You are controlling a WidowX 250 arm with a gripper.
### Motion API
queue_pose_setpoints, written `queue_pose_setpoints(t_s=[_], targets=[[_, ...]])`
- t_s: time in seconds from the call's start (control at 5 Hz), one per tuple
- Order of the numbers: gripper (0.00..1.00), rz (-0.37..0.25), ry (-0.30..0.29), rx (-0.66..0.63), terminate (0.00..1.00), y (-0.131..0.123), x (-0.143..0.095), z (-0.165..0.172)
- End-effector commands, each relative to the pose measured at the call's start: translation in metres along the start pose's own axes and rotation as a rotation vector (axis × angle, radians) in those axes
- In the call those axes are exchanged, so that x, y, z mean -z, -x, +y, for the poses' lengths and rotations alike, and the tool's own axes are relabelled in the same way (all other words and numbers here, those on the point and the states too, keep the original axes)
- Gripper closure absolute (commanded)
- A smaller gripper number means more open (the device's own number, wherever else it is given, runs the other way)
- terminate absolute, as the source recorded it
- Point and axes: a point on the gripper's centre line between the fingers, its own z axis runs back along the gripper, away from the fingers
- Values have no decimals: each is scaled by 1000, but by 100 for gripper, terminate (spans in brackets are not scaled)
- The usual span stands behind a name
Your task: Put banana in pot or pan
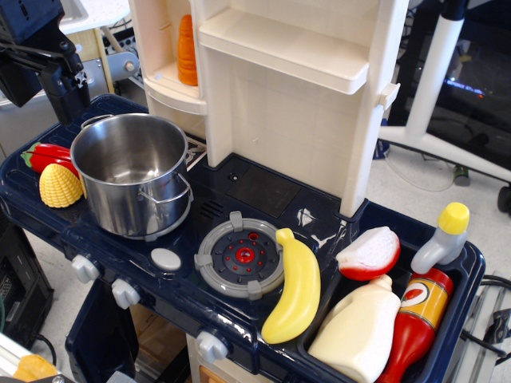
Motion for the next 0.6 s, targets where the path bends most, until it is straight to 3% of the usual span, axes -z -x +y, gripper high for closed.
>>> queue_pose_setpoints(t_s=[0.0,0.2,0.4], targets=[[0,0,0,0,0,0,0,0],[0,-16,-123,-13,0,-2,-29,-50],[0,-17,-133,-169,0,-8,-33,-98]])
